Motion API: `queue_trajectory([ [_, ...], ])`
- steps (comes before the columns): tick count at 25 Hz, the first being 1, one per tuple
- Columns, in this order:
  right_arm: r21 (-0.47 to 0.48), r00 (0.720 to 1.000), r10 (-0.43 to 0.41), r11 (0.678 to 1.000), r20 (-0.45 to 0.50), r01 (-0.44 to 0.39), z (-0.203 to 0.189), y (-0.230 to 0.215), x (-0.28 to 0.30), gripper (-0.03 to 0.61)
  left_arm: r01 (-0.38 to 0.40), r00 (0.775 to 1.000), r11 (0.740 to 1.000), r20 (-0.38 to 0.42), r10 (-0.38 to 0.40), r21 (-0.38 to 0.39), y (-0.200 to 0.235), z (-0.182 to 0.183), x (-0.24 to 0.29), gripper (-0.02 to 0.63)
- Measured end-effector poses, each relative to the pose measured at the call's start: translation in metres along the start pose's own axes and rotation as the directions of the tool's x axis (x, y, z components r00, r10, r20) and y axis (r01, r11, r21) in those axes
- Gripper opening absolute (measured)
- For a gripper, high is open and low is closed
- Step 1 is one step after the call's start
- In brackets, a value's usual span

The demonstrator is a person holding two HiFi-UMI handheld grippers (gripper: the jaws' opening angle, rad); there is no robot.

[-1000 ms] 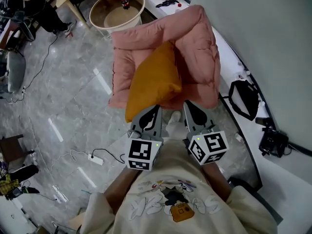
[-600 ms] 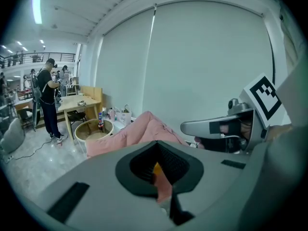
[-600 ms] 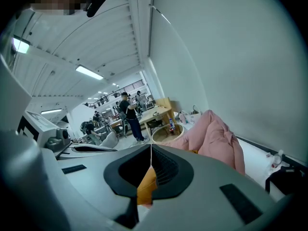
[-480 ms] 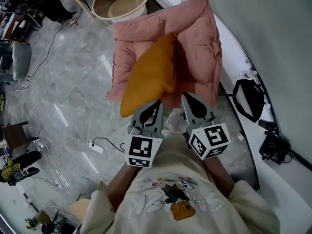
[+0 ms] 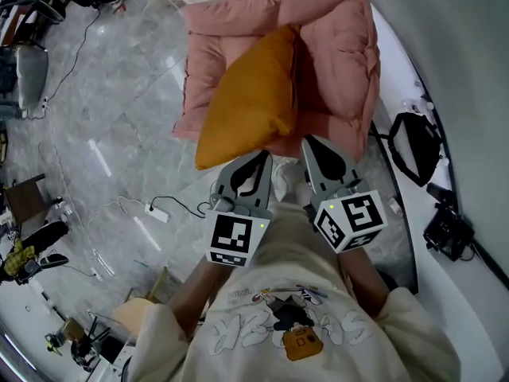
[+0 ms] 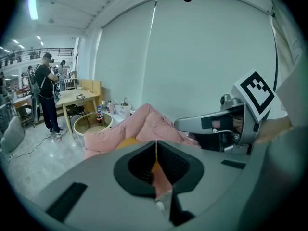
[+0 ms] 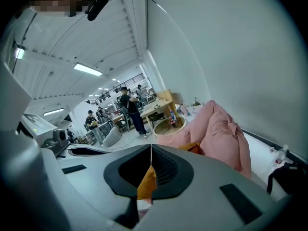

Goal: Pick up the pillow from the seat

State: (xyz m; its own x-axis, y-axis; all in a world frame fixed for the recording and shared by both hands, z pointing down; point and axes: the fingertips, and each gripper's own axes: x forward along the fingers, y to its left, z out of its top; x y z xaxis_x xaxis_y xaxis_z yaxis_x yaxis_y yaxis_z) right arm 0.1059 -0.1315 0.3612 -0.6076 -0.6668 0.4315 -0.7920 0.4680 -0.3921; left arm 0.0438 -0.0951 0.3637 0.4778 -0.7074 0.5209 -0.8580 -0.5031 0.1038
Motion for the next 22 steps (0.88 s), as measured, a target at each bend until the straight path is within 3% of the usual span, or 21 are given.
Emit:
queue_trajectory([
  [5,0.001,1.000,-0.012,1.000,-0.012,0.012,0.000,0.003,0.005,0.023,0.045,0.999,0.999,-0.015,-0.045,0.021,-0.005,-0.001,0.008,0.037],
  [10,0.003,0.999,-0.021,1.000,-0.028,0.021,-0.003,0.000,0.012,0.023,0.087,0.996,0.996,-0.035,-0.087,0.006,-0.003,-0.007,0.020,0.135],
  [17,0.014,0.998,-0.050,0.999,-0.048,0.051,-0.013,-0.015,0.014,0.023,0.162,0.986,0.987,-0.048,-0.162,-0.020,-0.008,-0.027,0.038,0.388],
  [19,0.014,0.997,-0.057,0.998,-0.056,0.058,-0.016,-0.020,0.015,0.023,0.165,0.985,0.986,-0.046,-0.165,-0.003,-0.007,-0.031,0.044,0.480],
  [22,0.016,0.995,-0.068,0.997,-0.069,0.069,-0.020,-0.024,0.018,0.023,0.149,0.987,0.988,-0.065,-0.146,0.045,-0.001,-0.040,0.050,0.553],
])
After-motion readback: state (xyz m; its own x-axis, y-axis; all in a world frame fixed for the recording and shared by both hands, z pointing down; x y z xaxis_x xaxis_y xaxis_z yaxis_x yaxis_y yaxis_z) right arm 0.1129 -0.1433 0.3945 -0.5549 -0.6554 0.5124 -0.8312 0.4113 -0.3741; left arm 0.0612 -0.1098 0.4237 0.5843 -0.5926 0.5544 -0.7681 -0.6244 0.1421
